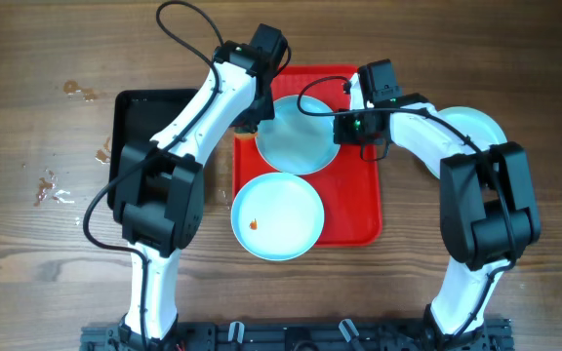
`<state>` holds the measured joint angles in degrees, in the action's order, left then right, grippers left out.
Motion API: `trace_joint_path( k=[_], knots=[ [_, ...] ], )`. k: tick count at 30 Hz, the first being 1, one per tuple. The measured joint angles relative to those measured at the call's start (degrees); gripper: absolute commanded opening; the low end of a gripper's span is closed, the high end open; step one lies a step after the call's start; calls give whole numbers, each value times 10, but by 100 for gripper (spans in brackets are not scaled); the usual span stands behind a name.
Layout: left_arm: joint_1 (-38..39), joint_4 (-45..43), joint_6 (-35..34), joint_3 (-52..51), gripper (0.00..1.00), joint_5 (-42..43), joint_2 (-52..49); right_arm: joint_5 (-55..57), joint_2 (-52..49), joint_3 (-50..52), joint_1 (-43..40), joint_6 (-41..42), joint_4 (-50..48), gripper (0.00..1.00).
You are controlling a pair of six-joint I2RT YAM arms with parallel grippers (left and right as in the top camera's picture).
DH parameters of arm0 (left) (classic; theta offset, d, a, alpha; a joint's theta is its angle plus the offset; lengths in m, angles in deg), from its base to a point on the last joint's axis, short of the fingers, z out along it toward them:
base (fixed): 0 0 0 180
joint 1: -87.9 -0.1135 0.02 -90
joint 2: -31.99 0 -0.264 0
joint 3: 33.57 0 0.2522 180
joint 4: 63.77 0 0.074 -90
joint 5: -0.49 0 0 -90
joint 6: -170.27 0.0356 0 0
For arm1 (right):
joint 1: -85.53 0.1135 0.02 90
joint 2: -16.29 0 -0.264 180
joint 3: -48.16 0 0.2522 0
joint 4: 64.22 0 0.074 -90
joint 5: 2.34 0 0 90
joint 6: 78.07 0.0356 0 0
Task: Clean dirty plates on tray and stack at the side
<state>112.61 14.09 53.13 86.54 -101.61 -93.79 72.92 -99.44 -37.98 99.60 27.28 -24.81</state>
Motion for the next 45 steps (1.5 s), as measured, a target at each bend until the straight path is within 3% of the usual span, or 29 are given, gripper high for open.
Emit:
trace_joint_path(
  k=[4,9,18,24,32,39,45],
  knots=[
    [-32,58,0,0,4,33,30,39,14,0,0,-5,18,4],
    [-133,96,35,4,4,95,116,100,62,3,0,-33,41,4],
    [-182,165,69,7,4,104,120,285,157,-7,11,-92,125,4],
    [-267,129,108,-55,4,116,120,465,231,-17,111,-188,116,4],
    [-265,76,126,-118,4,131,120,653,231,-17,219,-318,67,4],
    [-265,71,138,-119,4,136,120,707,231,-17,253,-380,51,4],
    [-265,23,157,-119,4,231,120,642,231,-17,246,-320,87,4]
  ],
)
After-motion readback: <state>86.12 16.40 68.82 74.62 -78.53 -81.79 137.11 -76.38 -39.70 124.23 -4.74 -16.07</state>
